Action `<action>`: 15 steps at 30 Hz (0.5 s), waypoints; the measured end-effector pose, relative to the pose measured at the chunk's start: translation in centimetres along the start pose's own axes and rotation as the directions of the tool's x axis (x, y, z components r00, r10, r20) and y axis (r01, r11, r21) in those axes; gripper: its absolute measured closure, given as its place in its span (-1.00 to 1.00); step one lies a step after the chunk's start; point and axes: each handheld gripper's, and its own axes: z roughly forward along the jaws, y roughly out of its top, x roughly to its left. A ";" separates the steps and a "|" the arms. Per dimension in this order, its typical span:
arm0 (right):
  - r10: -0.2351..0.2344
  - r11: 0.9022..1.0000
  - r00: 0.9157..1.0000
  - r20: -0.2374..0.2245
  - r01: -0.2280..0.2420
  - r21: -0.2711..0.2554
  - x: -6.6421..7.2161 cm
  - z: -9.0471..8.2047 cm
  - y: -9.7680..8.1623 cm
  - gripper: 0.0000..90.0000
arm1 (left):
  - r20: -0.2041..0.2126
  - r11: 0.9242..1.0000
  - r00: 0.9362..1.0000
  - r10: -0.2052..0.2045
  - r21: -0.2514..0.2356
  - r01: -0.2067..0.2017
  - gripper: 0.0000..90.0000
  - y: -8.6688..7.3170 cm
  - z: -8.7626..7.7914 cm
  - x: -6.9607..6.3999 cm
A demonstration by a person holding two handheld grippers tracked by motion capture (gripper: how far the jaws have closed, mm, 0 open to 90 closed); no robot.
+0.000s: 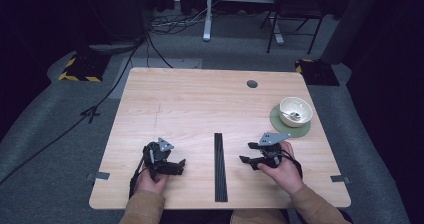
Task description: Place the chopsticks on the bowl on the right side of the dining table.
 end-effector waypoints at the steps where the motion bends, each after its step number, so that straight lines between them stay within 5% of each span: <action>1: -0.003 1.000 1.000 -0.004 0.003 -0.004 0.1 0.2 0.3 -0.21 | 0.001 1.000 1.000 -0.001 -0.004 0.001 -0.99 0.0 0.0 0.0; 15: -0.006 1.000 0.999 -0.054 0.005 -0.020 2.5 3.3 1.4 -0.27 | -0.001 1.000 1.000 0.003 0.001 -0.003 -0.99 0.0 0.0 0.0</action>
